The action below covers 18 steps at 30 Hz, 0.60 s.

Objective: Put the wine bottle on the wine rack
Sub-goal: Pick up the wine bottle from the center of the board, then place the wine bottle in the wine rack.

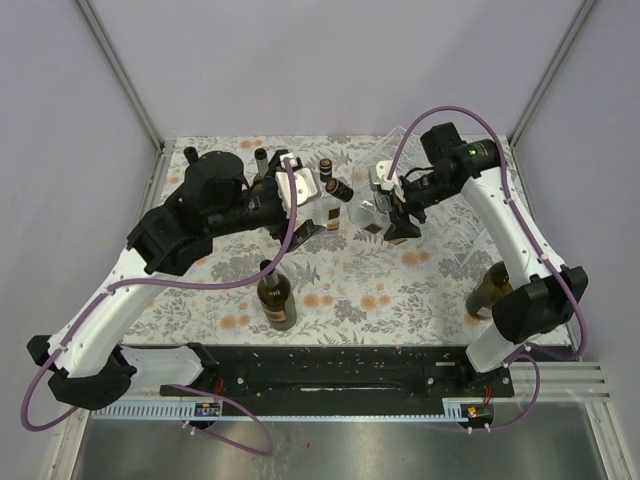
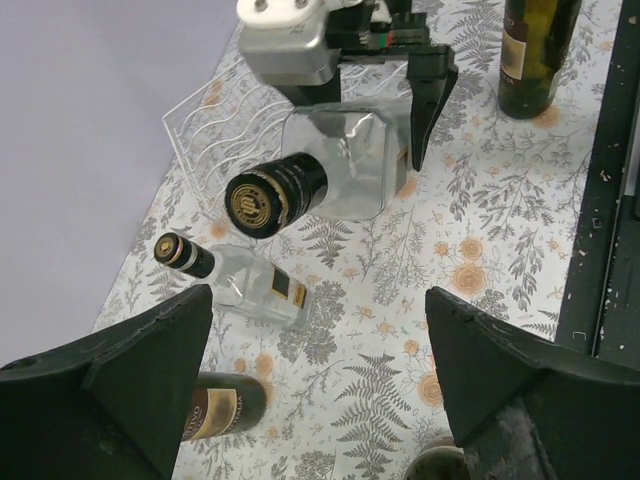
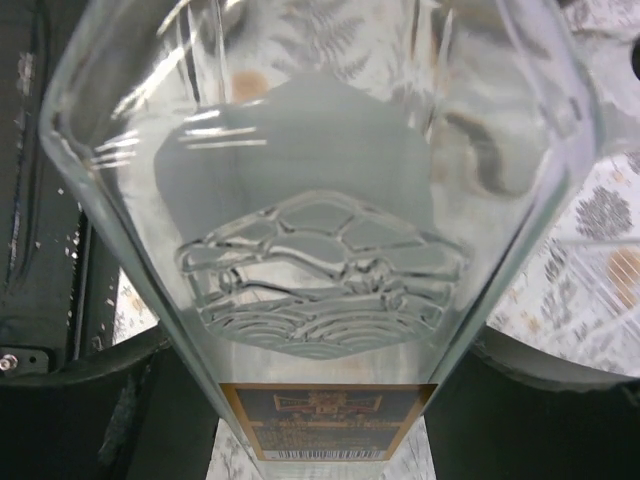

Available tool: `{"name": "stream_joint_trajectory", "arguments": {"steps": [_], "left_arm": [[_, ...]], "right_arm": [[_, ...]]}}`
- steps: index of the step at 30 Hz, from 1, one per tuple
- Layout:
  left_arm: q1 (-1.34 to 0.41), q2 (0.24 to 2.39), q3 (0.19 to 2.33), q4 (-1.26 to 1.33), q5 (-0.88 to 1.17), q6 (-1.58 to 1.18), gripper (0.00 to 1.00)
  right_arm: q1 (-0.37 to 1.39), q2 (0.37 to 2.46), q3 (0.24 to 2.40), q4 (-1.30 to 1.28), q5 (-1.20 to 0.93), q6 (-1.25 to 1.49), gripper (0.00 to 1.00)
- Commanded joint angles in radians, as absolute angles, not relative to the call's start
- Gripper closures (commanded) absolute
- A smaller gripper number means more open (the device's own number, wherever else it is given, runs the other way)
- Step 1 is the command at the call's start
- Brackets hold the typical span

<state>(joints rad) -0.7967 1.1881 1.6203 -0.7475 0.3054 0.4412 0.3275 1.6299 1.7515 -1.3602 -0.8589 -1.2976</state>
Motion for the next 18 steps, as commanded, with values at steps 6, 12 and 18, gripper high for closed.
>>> {"name": "stream_joint_trajectory", "arguments": {"steps": [6,12,18], "left_arm": [[-0.793,1.154,1.652,-0.695,0.210,0.436,0.08],[-0.773,1.164,1.722,-0.692,0.199,0.403,0.08],[-0.732,1.213,1.796,-0.703,0.207,0.388,0.08]], "right_arm": [[0.316,1.437,1.796,-1.374,-0.628,-1.400,1.00],[0.316,1.468,1.861,-1.456,-0.522,-1.535,1.00],[0.313,1.523,1.931,-1.587,-0.339,-1.716,1.00]]}}
